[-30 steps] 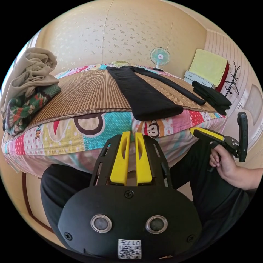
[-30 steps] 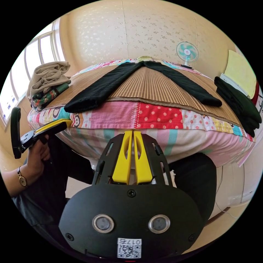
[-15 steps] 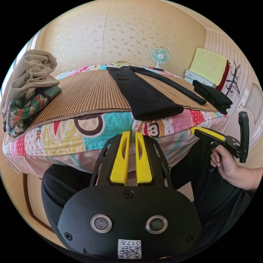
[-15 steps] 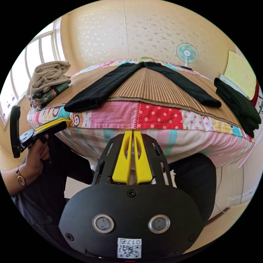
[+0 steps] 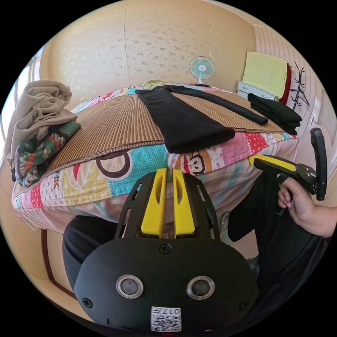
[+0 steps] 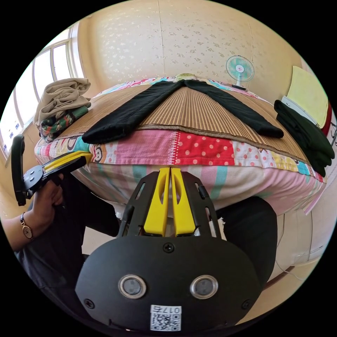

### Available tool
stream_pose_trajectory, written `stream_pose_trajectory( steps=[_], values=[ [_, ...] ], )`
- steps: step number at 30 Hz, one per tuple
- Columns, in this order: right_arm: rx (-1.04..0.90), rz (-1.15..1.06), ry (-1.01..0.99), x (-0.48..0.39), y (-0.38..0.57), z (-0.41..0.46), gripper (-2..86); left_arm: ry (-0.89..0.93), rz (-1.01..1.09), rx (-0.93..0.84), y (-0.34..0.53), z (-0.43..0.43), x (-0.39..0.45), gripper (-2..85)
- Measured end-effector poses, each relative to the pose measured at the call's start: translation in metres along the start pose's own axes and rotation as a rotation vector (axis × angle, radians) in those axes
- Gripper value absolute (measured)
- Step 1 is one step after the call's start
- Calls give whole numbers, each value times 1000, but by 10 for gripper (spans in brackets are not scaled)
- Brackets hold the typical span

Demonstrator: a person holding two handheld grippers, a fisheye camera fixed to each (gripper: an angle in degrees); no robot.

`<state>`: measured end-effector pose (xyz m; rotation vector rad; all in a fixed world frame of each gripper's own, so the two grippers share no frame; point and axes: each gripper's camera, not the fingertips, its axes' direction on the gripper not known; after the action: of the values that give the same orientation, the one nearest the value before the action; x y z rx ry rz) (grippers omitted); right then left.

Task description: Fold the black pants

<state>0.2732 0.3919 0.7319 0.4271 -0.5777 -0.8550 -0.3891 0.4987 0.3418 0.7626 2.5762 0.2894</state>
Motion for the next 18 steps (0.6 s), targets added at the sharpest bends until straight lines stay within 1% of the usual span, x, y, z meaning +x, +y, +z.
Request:
stream_pose_trajectory(
  steps=[9, 18],
  values=[
    [2, 2, -4, 0, -1, 1, 4, 7, -6, 4, -1, 1, -2, 33],
    [3, -40, 51, -10, -2, 3, 4, 14, -12, 8, -3, 3, -4, 32]
  ],
)
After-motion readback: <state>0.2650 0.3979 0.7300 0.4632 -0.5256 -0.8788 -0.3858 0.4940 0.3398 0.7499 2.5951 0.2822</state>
